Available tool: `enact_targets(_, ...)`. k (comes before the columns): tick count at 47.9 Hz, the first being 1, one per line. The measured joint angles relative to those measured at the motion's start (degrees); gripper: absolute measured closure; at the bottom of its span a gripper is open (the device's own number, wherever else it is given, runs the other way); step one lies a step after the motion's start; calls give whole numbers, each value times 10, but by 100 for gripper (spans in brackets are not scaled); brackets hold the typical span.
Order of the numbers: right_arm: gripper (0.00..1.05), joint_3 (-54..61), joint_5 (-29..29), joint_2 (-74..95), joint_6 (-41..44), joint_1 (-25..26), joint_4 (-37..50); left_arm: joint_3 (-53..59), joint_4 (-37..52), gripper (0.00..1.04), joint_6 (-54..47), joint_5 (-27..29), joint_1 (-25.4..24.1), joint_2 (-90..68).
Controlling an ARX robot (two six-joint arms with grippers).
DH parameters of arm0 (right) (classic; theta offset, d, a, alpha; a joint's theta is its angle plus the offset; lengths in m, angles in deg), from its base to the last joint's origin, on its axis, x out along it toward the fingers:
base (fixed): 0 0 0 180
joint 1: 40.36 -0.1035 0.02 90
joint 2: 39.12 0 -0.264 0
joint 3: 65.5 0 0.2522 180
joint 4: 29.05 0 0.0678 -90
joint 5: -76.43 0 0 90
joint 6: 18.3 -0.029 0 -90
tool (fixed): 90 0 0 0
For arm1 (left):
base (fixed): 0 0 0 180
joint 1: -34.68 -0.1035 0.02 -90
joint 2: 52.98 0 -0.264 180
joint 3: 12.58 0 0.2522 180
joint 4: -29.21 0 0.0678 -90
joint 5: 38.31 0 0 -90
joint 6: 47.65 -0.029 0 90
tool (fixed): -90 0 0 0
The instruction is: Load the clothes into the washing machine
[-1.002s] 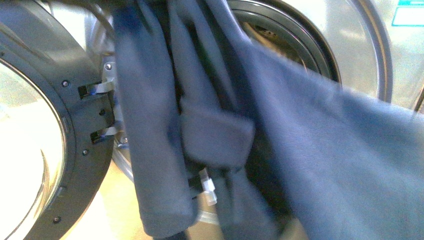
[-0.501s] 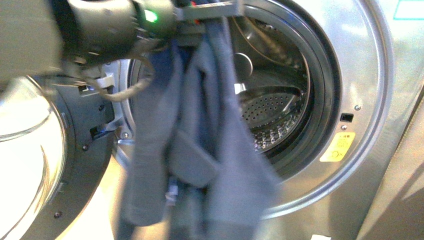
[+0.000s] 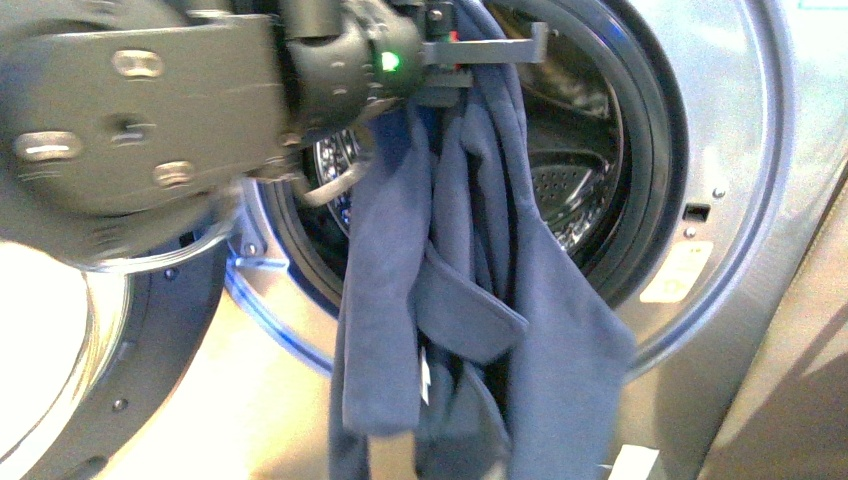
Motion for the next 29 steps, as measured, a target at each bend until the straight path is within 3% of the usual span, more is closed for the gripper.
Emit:
enact_targets(11, 103, 97, -1, -54, 8, 0, 42, -38, 10, 98, -19, 17, -1, -44)
enact_targets(29, 102, 200, 0, -113, 9, 0, 81, -66, 40, 98, -25, 62, -6, -125)
